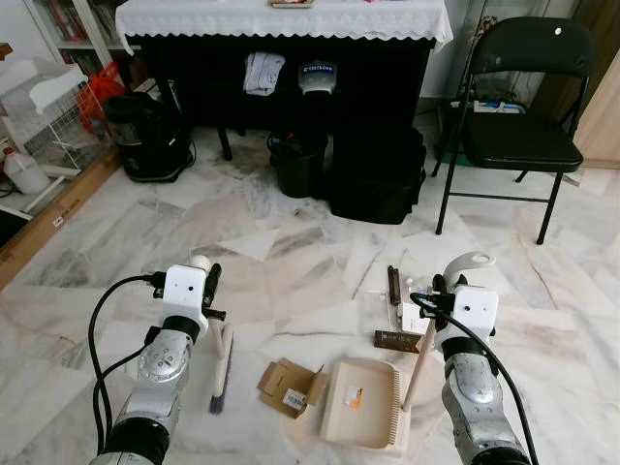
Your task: Sweep floor
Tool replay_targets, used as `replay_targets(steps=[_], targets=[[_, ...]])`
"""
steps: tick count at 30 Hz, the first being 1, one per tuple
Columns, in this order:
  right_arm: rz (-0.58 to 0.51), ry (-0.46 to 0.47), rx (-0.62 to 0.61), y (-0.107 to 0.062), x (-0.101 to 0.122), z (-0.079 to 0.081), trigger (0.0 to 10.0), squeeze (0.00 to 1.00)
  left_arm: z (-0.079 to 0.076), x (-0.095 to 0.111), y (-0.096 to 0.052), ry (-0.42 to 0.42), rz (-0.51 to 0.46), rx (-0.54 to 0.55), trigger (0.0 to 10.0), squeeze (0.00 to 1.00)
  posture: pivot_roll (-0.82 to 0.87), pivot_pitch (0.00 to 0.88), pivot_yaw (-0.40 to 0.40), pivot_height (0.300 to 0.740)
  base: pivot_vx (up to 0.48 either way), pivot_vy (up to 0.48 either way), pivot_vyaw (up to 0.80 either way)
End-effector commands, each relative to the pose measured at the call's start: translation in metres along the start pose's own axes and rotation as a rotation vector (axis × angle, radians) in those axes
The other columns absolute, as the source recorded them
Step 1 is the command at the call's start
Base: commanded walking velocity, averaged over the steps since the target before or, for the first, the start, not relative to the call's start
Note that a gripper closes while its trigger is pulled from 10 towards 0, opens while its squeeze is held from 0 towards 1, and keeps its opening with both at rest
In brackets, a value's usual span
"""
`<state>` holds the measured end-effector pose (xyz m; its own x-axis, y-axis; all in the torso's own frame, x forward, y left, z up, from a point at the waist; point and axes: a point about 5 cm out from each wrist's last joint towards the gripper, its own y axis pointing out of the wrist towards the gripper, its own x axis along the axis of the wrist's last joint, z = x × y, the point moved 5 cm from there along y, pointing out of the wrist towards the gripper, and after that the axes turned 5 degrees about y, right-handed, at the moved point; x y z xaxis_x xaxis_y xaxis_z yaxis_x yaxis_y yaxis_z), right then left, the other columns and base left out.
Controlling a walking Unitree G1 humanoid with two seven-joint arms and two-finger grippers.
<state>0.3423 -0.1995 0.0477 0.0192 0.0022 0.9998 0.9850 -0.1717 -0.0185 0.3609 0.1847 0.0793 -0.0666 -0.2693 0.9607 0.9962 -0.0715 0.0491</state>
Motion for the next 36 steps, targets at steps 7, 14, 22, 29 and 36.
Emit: replay_targets(steps=[7, 14, 22, 29, 36], targets=[[-0.041, -0.024, -0.006, 0.003, 0.007, -0.006, 10.0, 0.0, 0.007, 0.003, -0.004, 0.03, -0.016, 0.004, 10.0, 0.0, 0.02, 0.143, 0.083, 0.74, 0.0, 0.0, 0.0], [-0.023, -0.036, 0.007, 0.003, 0.001, -0.006, 10.0, 0.0, 0.006, 0.002, -0.005, 0.025, -0.007, -0.003, 10.0, 0.0, 0.03, 0.151, 0.078, 0.74, 0.0, 0.0, 0.0], [0.003, -0.043, 0.023, -0.002, -0.009, -0.003, 10.0, 0.0, 0.001, -0.003, -0.002, -0.062, 0.033, -0.012, 10.0, 0.0, 0.04, 0.156, 0.076, 0.74, 0.0, 0.0, 0.0], [0.003, -0.046, 0.024, -0.002, -0.009, -0.004, 10.0, 0.0, -0.004, -0.012, -0.001, -0.112, 0.083, -0.045, 10.0, 0.0, 0.03, 0.158, 0.076, 0.74, 0.0, 0.0, 0.0], [-0.003, -0.052, 0.021, -0.001, -0.008, -0.007, 10.0, 0.0, -0.022, -0.021, -0.004, -0.219, 0.149, -0.183, 10.0, 0.0, 0.03, 0.16, 0.07, 0.74, 0.0, 0.0, 0.0]])
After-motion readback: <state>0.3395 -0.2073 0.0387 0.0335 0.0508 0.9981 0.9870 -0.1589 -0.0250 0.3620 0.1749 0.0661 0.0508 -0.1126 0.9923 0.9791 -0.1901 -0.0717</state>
